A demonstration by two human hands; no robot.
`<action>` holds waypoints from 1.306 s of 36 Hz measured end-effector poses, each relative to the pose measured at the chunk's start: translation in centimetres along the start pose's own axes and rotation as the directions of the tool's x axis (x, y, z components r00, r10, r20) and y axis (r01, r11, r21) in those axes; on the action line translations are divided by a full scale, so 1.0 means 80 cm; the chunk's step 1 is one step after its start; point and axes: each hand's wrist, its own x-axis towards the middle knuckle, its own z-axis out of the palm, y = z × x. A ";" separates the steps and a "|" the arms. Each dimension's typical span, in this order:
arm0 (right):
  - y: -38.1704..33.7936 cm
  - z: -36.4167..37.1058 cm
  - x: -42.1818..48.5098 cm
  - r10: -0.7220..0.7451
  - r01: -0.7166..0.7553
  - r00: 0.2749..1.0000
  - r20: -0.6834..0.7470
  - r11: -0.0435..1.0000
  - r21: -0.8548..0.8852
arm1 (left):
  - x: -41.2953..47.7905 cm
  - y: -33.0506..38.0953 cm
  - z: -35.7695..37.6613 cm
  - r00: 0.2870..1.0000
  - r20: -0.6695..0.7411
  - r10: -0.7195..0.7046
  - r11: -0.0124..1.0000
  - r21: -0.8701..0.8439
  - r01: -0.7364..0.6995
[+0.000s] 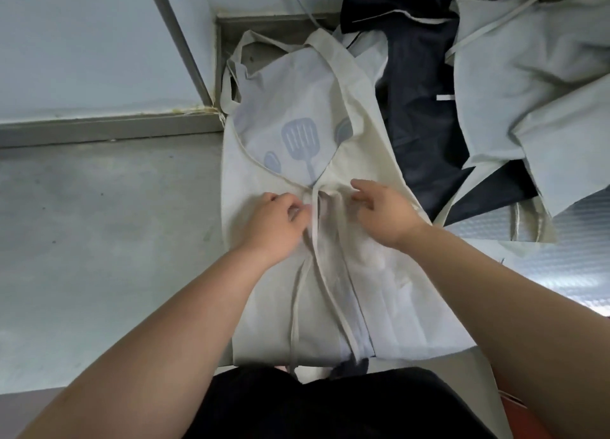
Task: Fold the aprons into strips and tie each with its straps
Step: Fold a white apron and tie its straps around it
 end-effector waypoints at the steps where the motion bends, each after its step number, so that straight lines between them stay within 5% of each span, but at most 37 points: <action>1: 0.008 -0.002 -0.006 -0.007 0.006 1.000 -0.029 0.999 -0.032 | -0.004 0.008 0.007 0.999 0.037 -0.018 0.997 -0.073 0.021; 10: 0.057 -0.034 -0.046 -0.029 -0.050 0.943 -0.333 0.973 -0.226 | -0.027 0.058 0.052 0.982 -0.011 -0.186 0.974 0.127 0.186; 15: 0.089 -0.046 -0.066 0.108 -0.152 0.973 -0.206 0.965 -0.213 | -0.027 0.064 0.072 0.961 -0.049 -0.272 0.946 0.171 0.276; 22: 0.107 -0.045 -0.073 0.114 -0.132 0.990 -0.078 0.944 -0.302 | -0.033 0.059 0.074 0.973 -0.061 -0.223 0.943 -0.264 0.200; 30: 0.107 -0.050 -0.077 0.117 -0.118 0.993 -0.027 0.912 -0.393 | -0.029 0.050 0.056 0.980 -0.118 -0.157 0.985 0.050 0.164; 33: 0.112 -0.052 -0.080 0.004 -0.081 0.992 -0.128 0.792 -0.605 | -0.039 0.052 0.059 0.979 -0.068 -0.194 0.979 0.044 0.197; 35: 0.117 -0.052 -0.082 -0.064 -0.040 0.989 -0.133 0.750 -0.660 | -0.051 0.053 0.062 0.974 -0.048 -0.221 0.956 0.185 0.226; 37: 0.121 -0.050 -0.084 -0.046 -0.027 0.993 -0.109 0.813 -0.581 | -0.064 0.050 0.067 0.968 -0.064 -0.242 0.928 0.277 0.250; 44: 0.130 -0.044 -0.100 0.060 -0.101 0.993 -0.100 0.866 -0.489 | -0.084 0.045 0.078 0.962 -0.032 -0.273 0.962 0.008 0.273; 47: 0.135 -0.041 -0.106 0.104 -0.113 0.993 -0.046 0.944 -0.311 | -0.091 0.050 0.085 0.954 0.037 -0.298 0.940 -0.160 0.300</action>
